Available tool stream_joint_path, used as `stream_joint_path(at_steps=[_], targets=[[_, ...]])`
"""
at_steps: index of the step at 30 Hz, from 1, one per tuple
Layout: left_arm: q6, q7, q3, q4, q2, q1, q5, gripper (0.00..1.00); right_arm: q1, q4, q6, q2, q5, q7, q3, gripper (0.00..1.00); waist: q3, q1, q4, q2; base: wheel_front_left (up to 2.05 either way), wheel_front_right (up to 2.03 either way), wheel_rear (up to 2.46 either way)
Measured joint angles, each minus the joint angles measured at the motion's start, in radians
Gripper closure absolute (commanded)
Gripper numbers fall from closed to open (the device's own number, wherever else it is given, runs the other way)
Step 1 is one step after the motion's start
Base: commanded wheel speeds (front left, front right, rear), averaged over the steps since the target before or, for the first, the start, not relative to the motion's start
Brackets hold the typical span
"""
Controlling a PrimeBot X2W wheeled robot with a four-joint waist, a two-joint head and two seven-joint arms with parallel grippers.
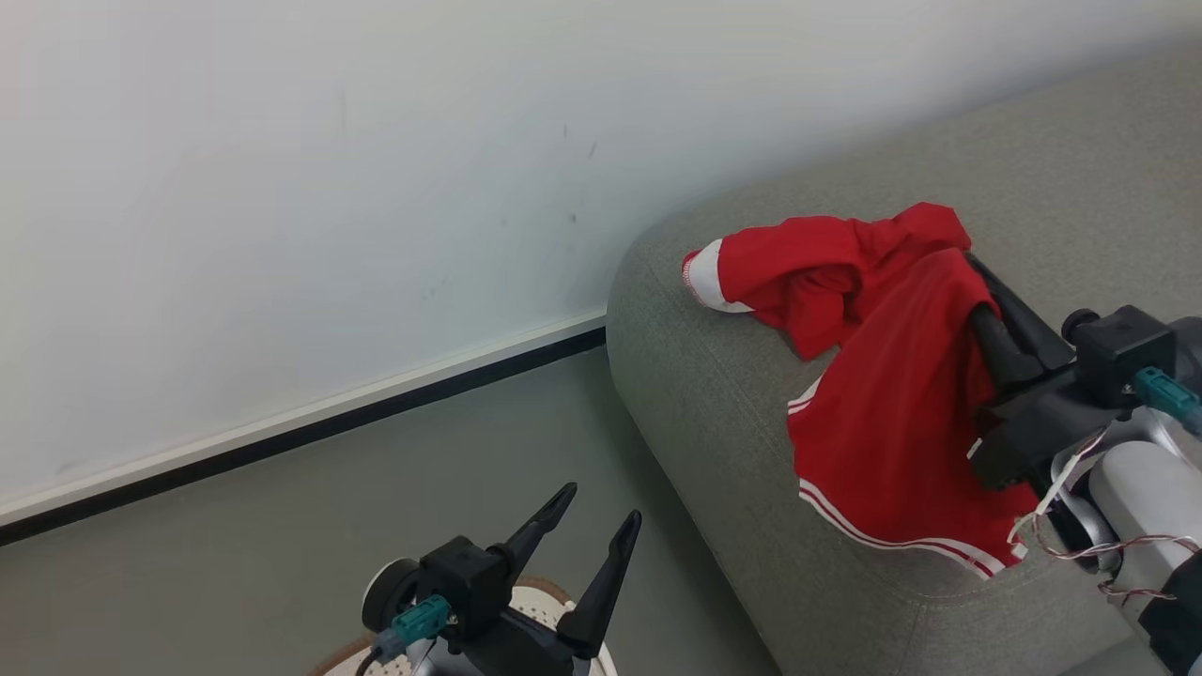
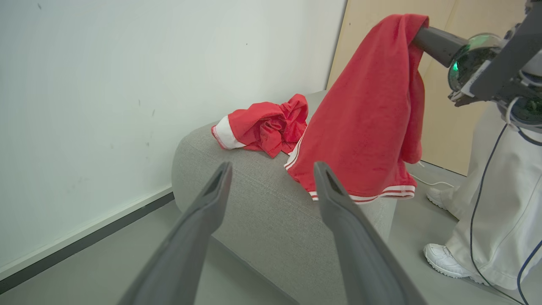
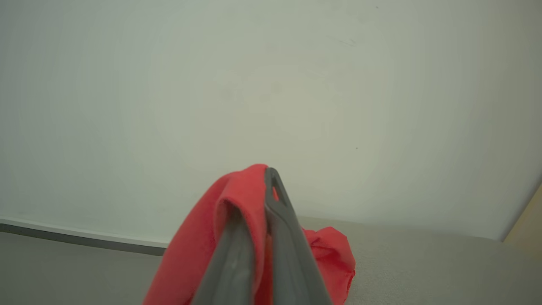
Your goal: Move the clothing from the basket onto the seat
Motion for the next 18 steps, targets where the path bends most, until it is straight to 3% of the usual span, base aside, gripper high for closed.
stream_joint_path(at_steps=[7,18], targets=[[0.0,0.0,-0.017,-0.019,0.01,0.0,0.02,0.0,-0.033,0.028,-0.007,-0.028,0.017,0.0,-0.05,1.0,0.028,0.0,0.032,0.0,0.0,0.0,0.0],[0.0,0.026,-0.034,-0.101,0.034,-0.066,0.072,0.0,-0.363,0.149,-0.009,-0.059,0.026,0.037,-0.155,1.0,0.124,0.0001,0.082,0.0,0.0,0.0,0.0]])
